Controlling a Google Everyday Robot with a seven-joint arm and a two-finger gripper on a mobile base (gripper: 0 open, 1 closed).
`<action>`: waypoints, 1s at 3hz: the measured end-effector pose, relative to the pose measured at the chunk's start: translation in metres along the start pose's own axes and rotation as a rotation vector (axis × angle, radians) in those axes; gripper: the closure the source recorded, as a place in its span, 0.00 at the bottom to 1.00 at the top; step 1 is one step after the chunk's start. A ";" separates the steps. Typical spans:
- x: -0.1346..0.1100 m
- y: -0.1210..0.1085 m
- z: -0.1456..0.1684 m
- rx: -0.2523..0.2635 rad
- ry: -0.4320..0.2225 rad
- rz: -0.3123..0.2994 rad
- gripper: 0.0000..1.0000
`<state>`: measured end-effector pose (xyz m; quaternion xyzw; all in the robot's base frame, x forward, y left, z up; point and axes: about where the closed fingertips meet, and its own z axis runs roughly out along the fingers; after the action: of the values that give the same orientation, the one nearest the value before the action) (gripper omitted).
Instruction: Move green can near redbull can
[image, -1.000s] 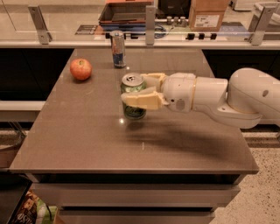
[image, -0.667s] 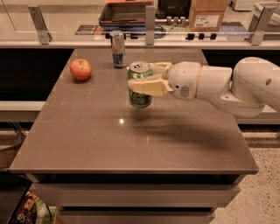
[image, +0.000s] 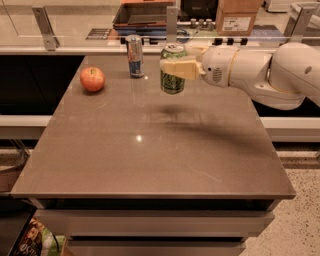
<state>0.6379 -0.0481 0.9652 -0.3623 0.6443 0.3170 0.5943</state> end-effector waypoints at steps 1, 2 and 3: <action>-0.008 -0.038 0.013 0.061 -0.002 -0.006 1.00; -0.005 -0.065 0.037 0.081 0.004 -0.006 1.00; 0.008 -0.077 0.063 0.079 0.000 0.004 1.00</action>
Offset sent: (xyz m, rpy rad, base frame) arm 0.1163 -0.0003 -0.0033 -0.0156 -0.0065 -0.1072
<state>0.7364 -0.0375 0.9536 -0.3371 0.6569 0.2926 0.6076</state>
